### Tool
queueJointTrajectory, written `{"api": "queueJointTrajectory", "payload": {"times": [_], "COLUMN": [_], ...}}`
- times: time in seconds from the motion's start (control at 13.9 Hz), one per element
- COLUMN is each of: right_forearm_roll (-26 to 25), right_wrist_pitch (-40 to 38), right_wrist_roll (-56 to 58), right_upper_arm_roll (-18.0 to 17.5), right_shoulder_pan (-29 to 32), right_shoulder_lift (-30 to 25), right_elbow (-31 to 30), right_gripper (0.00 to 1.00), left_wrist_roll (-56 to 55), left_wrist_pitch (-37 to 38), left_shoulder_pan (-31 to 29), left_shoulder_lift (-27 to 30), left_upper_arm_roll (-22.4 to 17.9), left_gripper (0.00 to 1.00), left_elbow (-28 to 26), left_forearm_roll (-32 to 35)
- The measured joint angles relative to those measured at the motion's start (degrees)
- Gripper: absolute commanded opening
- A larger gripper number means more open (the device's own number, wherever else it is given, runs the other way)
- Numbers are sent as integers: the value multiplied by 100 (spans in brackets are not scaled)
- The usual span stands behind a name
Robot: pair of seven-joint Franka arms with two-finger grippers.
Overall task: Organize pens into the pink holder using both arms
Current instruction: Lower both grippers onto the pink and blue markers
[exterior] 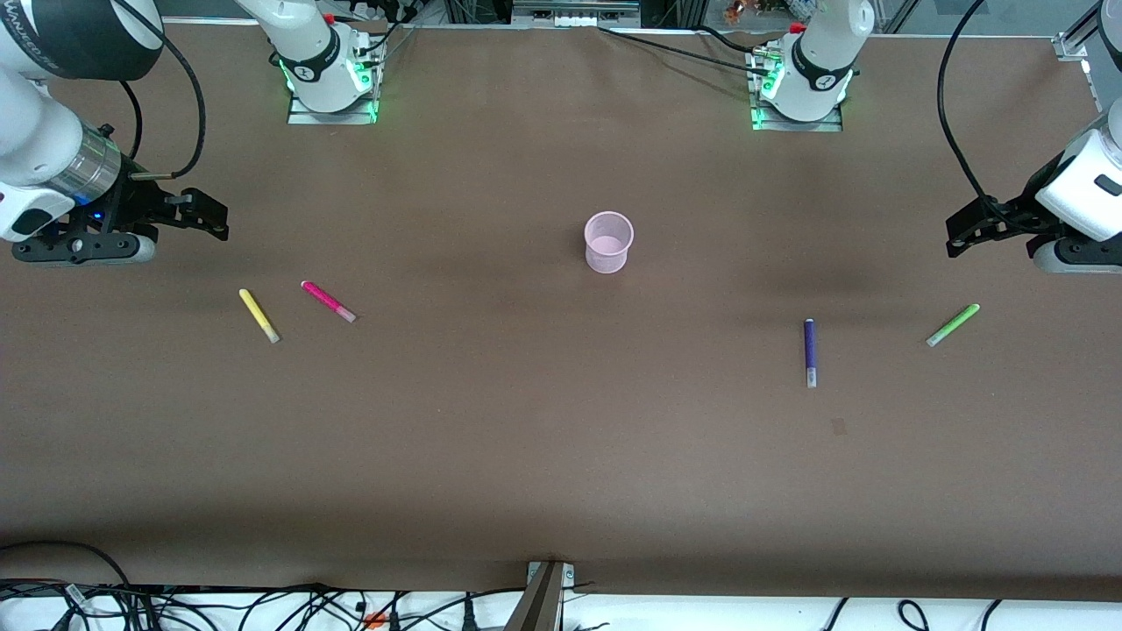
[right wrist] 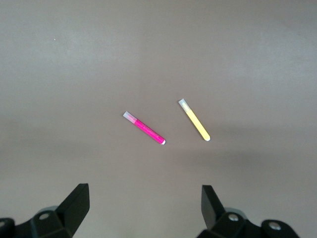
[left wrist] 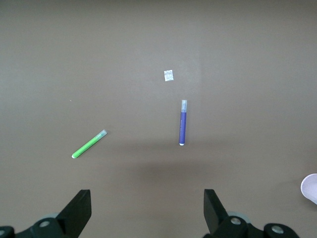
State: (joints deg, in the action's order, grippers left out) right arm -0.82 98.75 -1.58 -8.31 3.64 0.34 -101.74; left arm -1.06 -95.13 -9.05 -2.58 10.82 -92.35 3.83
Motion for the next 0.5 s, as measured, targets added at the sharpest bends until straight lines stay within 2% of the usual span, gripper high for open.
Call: {"api": "queueJointTrajectory", "payload": {"times": [0.5], "right_forearm_roll": [0], "right_wrist_pitch": [-201], "right_wrist_roll": [102], "right_upper_arm_roll": [-3], "right_shoulder_pan": [0], "right_shoulder_lift": [92], "right_elbow": [64], "right_gripper": [100], "left_wrist_roll": [0], "left_wrist_pitch": [20], "left_shoulder_pan": [0], "left_shoulder_lift": [0], "left_upper_arm_roll": [33], "left_gripper": [100], "left_elbow": [6], "left_forearm_roll": [0]}}
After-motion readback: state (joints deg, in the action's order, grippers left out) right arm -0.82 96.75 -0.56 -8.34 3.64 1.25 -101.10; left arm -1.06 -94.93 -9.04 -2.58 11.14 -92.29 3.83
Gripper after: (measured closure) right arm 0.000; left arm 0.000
